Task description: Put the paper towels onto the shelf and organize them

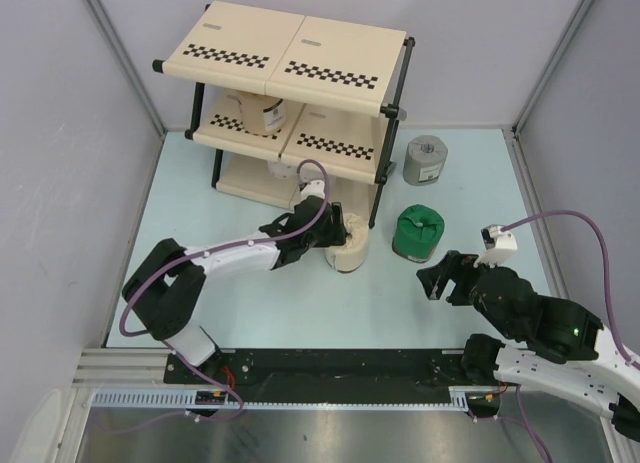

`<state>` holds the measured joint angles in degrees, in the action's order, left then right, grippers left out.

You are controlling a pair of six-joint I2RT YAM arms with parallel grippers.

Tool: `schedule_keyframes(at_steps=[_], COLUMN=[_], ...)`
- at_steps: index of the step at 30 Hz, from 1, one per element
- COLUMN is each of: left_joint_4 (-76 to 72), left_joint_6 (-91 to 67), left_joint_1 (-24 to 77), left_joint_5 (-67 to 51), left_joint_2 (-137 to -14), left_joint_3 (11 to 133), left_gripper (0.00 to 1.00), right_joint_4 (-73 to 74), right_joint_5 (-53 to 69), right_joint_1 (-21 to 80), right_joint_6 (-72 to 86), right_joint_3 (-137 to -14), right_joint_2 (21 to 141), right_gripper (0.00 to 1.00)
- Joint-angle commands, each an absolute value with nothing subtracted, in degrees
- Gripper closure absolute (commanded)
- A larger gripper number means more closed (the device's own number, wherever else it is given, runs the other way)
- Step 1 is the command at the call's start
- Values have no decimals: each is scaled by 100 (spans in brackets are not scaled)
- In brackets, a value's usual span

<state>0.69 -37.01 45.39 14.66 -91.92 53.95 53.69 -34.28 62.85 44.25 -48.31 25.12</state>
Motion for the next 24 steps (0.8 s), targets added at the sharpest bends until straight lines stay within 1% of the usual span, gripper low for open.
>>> schedule_keyframes(at_steps=[1,4,12,19,24], left_joint_4=[316,343,194,26,35], left_joint_6=[-3577,-3577,-3551,-3612,-3630], left_joint_1=[4605,4614,4632,4632,4632], left_joint_5=[1406,1371,1169,1028,1072], left_joint_2=[-9386,-9439,-9308,-8913,-8456], left_joint_3=[5625,5678,5538,5318,5221], left_gripper=[29,31,41,49,50], right_joint_4=[5353,5361,5388,5405,5423], right_joint_5=[-3621,-3656,-3683,-3718,-3744], right_joint_1=[6337,6363,6416,6451,6460], right_joint_6=[4526,4544,4588,4632,4641], right_joint_3=[-4834,-4834,-4843,-4834,-4843], right_joint_2=[2461,2444,2452,2399,2399], right_gripper=[15,15,15,15,15])
